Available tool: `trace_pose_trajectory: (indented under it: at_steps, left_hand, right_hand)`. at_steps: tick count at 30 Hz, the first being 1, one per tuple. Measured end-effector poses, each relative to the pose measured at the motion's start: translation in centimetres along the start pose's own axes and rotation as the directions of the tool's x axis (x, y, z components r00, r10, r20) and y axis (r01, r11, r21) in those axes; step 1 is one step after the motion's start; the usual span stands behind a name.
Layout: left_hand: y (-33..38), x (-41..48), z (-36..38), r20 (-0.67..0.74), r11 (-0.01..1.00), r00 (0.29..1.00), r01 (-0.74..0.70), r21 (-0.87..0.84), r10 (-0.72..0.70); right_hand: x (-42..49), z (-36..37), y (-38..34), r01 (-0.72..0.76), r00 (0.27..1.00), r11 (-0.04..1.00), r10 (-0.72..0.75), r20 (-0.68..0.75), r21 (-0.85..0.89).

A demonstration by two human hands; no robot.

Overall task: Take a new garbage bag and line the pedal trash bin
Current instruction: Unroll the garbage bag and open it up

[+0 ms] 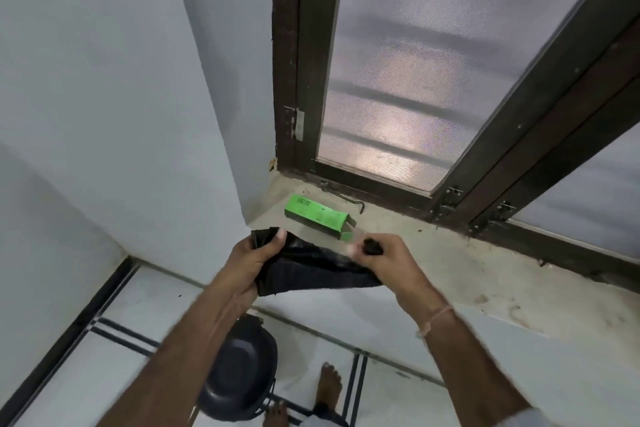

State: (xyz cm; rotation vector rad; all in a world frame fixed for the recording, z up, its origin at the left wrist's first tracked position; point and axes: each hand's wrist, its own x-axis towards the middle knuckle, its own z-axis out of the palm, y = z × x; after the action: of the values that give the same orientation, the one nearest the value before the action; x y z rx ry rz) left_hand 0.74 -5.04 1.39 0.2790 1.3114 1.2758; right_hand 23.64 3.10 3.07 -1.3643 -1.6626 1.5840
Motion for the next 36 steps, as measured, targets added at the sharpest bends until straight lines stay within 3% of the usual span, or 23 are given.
trace_pose_trajectory:
  at_steps: [4,6,9,11,12,15,17,19,22,25,30,34,36]
  left_hand:
    - [-0.1,-1.4,-2.0,0.074,0.996,0.997,-0.018,-0.088,0.025]
    - [-0.3,-2.0,-2.6,0.074,0.995,0.996,-0.037,-0.092,0.044]
    - [-0.6,-2.3,-2.5,0.037,0.995,0.998,-0.044,-0.092,0.048]
    - [-0.8,-2.5,-2.3,0.008,0.995,0.999,-0.042,-0.090,0.043]
    - [-0.8,-2.7,-2.2,0.001,0.996,0.999,-0.044,-0.083,0.044]
    - [-1.4,-3.3,-2.2,0.045,0.995,0.998,-0.038,-0.089,0.042]
    - [-1.8,-3.7,-2.0,0.047,0.997,0.997,-0.053,-0.057,0.056]
    - [-2.3,-4.3,-1.3,0.026,0.994,0.995,-0.100,-0.035,0.101]
    - [-3.5,-5.3,0.4,0.013,0.985,0.985,-0.172,0.023,0.172]
    - [-4.9,-6.2,2.1,0.007,0.979,0.982,-0.188,0.073,0.188]
    - [-4.8,-6.7,1.6,0.052,0.991,0.992,-0.119,0.054,0.116]
    - [-5.0,-7.9,2.1,0.040,0.981,0.987,-0.157,0.112,0.153]
    - [-5.0,-8.3,2.4,0.039,0.982,0.987,-0.158,0.107,0.154]
  right_hand:
    - [-0.9,-1.0,0.0,-0.046,0.980,0.981,0.081,-0.182,0.186]
    - [-1.6,-1.3,-0.1,-0.012,0.990,0.981,0.038,-0.133,0.195]
    - [-2.5,-0.6,0.6,0.010,0.996,0.999,-0.007,0.084,-0.038]
    - [-2.7,0.0,1.4,0.023,1.000,0.969,-0.026,-0.011,-0.244]
    - [-2.7,0.0,1.8,0.014,0.995,0.974,-0.034,-0.089,-0.226]
    - [-2.9,-0.8,2.1,-0.040,0.975,0.979,0.082,-0.205,0.198]
    - [-3.3,-1.3,1.8,-0.071,0.967,0.933,0.150,-0.205,0.352]
    - [-3.9,-0.8,1.2,-0.071,0.982,0.904,0.137,-0.128,0.422]
    - [-5.4,0.9,0.6,-0.097,0.994,0.949,0.074,0.086,0.299]
    - [-6.2,2.0,1.3,-0.084,0.994,0.977,0.068,0.085,0.197]
    - [-6.1,1.6,2.1,-0.073,0.994,0.957,0.094,-0.062,0.282]
    - [-7.0,1.8,1.1,-0.026,0.980,0.986,-0.006,0.197,0.162]
    - [-7.1,2.6,0.8,0.038,0.968,0.995,-0.059,0.243,0.090]
